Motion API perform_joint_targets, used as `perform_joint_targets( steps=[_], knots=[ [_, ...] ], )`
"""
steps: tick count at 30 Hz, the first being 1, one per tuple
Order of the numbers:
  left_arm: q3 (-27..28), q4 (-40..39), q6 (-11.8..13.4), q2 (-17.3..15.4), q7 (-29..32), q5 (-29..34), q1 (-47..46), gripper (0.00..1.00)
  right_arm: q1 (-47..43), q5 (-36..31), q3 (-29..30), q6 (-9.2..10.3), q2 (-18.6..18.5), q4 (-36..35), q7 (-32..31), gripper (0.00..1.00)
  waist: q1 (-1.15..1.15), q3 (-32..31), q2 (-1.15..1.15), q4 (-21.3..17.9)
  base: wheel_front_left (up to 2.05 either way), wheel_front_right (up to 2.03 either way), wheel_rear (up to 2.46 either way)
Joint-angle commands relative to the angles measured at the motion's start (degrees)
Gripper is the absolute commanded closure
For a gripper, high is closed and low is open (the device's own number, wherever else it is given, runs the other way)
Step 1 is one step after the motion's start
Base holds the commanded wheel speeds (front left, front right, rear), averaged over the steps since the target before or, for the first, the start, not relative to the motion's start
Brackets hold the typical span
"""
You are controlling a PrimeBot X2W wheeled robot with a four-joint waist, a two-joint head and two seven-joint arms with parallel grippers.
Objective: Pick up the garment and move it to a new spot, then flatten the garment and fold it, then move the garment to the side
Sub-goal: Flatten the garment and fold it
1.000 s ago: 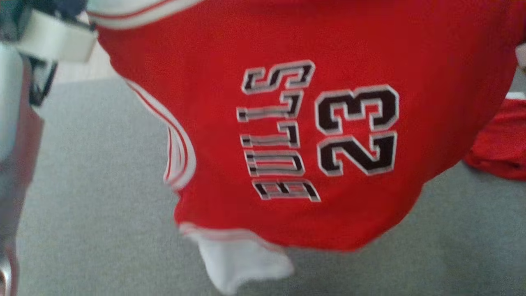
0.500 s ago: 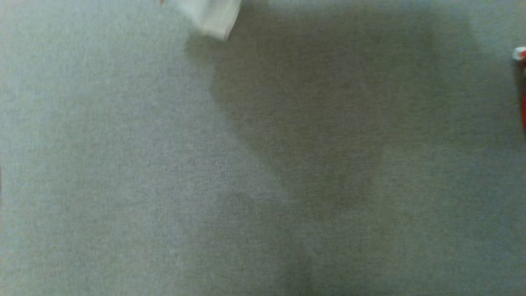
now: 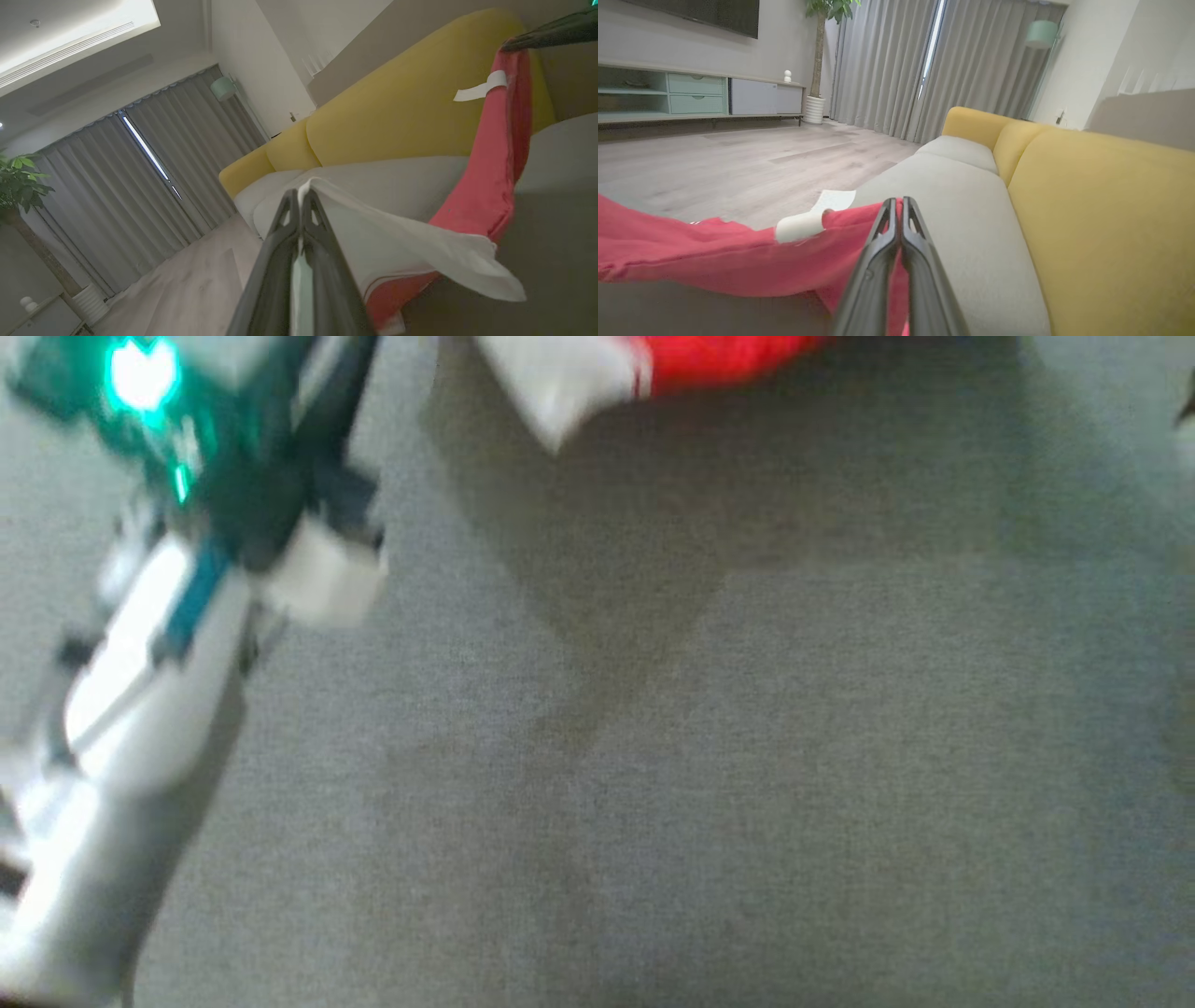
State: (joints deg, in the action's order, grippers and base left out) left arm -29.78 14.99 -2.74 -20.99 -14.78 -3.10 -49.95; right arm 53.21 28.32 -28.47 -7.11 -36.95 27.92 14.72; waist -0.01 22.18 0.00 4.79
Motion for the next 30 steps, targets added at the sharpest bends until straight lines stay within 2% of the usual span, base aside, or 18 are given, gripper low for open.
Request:
perform_joint_targets(
  steps=[1, 3, 11, 16, 23, 27, 30],
  knots=[
    [2.2, -3.9, 1.1, -4.0, -0.2, -0.9, 4.4, 1.0, -5.1, 2.6, -0.1, -0.37, -1.5, -2.2, 0.3, 1.0, 0.01, -3.4, 0.0, -0.5, 0.0, 0.0, 0.0],
    [2.2, -4.9, 1.4, -4.7, -0.2, -1.4, 8.0, 1.0, -7.4, 3.6, -0.5, -0.37, -1.9, -2.7, 0.3, 1.0, 0.01, -4.6, 0.0, -0.6, 0.0, 0.0, 0.0],
    [3.7, -11.1, 4.8, -9.1, -0.2, -5.0, 31.8, 1.0, -24.2, 11.5, -3.4, -0.37, -5.1, -7.7, 0.3, 1.0, 0.01, -11.3, 0.0, -1.8, 0.0, 0.0, 0.0],
    [3.4, -13.0, 6.2, -9.9, -0.2, -7.0, 41.9, 1.0, -32.3, 14.8, -4.3, -0.37, -7.6, -11.2, 0.3, 1.0, 0.01, -12.7, 0.0, -2.1, 0.0, 0.0, 0.0],
    [3.0, -17.3, 6.3, -11.4, 2.1, -10.5, 49.9, 1.0, -43.5, 19.3, -4.3, -0.37, -11.8, -17.2, 0.3, 1.0, 0.01, -13.4, 0.0, -1.9, 0.0, 0.0, 0.0],
    [4.0, -20.6, 6.2, -12.8, 3.2, -11.2, 49.6, 1.0, -46.3, 20.1, -2.8, -0.37, -12.2, -19.6, 0.3, 1.0, 0.01, -13.0, 0.0, -2.3, 0.0, 0.0, 0.0],
    [4.7, -21.3, 5.8, -13.4, 3.9, -11.3, 47.2, 1.0, -45.9, 19.6, -1.3, -0.37, -11.2, -19.8, 0.3, 1.0, 0.01, -12.1, 0.0, -2.8, 0.0, 0.0, 0.0]
  ],
)
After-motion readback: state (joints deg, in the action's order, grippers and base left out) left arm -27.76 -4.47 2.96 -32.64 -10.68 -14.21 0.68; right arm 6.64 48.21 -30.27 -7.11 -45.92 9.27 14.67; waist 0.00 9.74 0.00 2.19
